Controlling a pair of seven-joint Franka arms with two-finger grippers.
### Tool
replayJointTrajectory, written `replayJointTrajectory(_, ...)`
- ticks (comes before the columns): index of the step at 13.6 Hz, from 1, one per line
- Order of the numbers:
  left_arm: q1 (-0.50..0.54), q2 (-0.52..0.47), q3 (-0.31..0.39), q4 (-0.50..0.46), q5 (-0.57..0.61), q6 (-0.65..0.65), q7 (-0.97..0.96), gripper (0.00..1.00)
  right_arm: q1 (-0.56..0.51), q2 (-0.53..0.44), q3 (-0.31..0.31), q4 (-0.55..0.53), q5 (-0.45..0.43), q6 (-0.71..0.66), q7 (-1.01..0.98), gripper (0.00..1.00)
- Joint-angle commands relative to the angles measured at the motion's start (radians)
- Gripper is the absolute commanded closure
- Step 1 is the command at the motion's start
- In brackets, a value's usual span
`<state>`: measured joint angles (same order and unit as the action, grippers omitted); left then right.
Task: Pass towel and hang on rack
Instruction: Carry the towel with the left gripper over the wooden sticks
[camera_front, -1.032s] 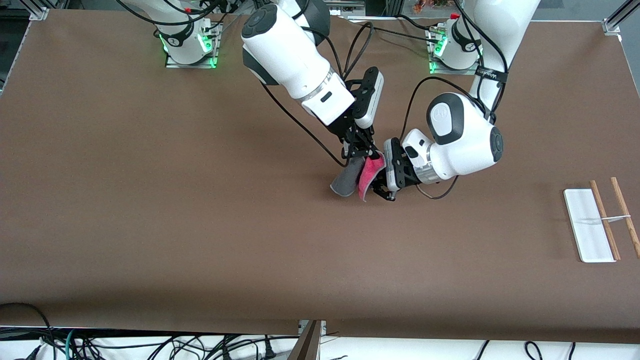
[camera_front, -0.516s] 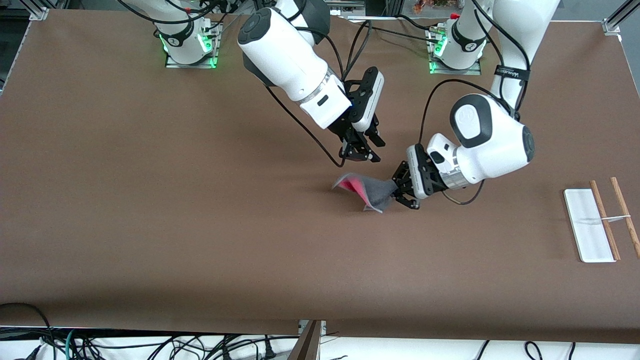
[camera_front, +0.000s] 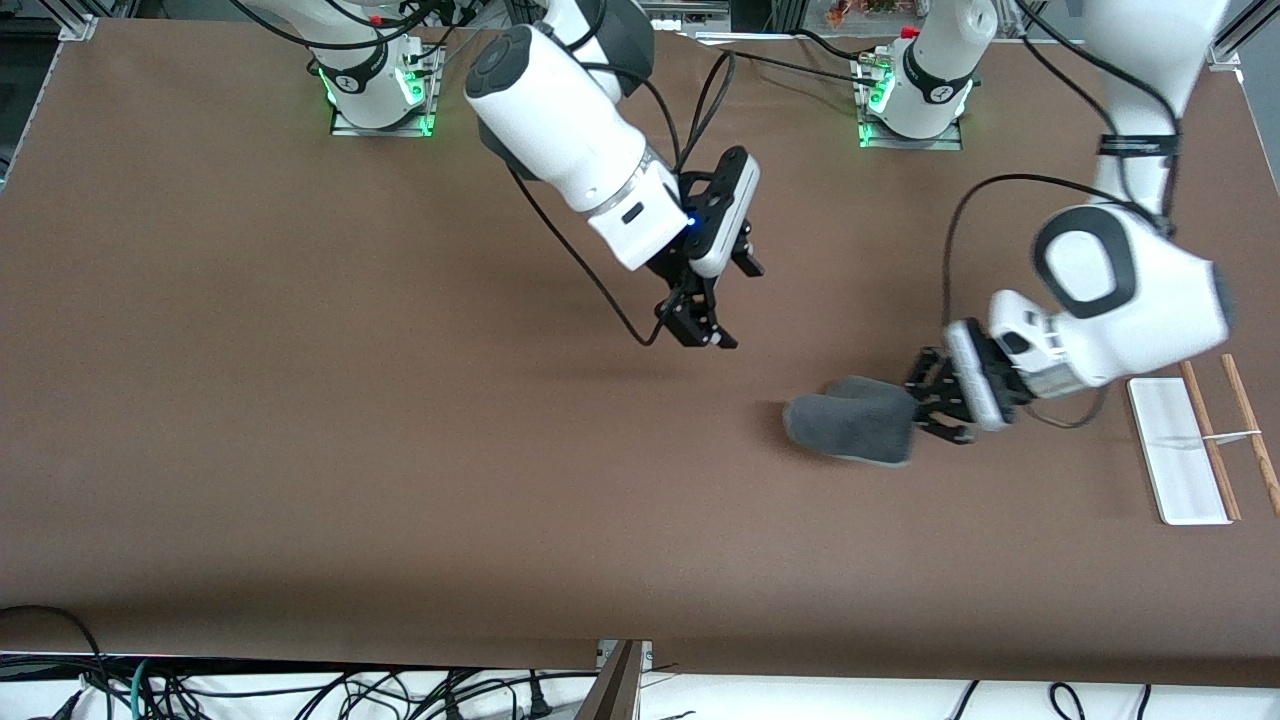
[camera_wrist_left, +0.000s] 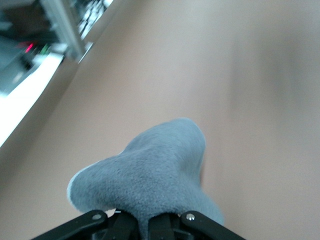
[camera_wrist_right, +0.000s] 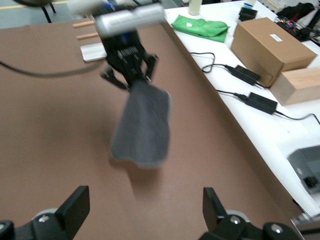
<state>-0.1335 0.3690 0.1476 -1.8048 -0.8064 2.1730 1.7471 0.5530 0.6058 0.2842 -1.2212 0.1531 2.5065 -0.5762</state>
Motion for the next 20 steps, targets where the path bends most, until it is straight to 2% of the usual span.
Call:
replayJointTrajectory(1,0.116,-0.019,0.013,0.033,0.134,-0.067,0.011,1.0,-0.018,-0.02,-0.026,-0.032,0.005,-0.003,-0.002,0.0)
replayJointTrajectory(4,0.268,0.034,0.013,0.14,0.179,-0.152,0.122,1.0,-0.042,-0.037,-0.056,-0.035,0.011,-0.006,0.009,0.0)
replayJointTrajectory(7,0.38,0.119,0.013,0.277,0.24,-0.208,0.219,1.0,-0.082,-0.067,-0.094,-0.038,0.013,-0.118,0.012,0.0)
replayJointTrajectory(9,0.429,0.133,0.013,0.301,0.251,-0.228,0.252,1.0,-0.161,-0.084,-0.094,-0.056,0.006,-0.208,0.009,0.0)
replayJointTrajectory(12,0.507,0.16,0.013,0.306,0.245,-0.228,0.33,1.0,-0.286,-0.176,-0.108,-0.141,0.016,-0.319,0.012,0.0)
replayJointTrajectory(14,0.541,0.23,0.012,0.408,0.243,-0.242,0.37,1.0,-0.365,-0.248,-0.152,-0.205,0.014,-0.388,0.012,0.0)
replayJointTrajectory(16,0.571,0.292,0.012,0.514,0.243,-0.301,0.374,1.0,-0.47,-0.32,-0.161,-0.247,0.014,-0.445,0.012,0.0)
replayJointTrajectory(20,0.624,0.304,0.015,0.556,0.243,-0.302,0.446,1.0,-0.525,-0.408,-0.293,-0.259,-0.016,-0.589,0.012,0.0)
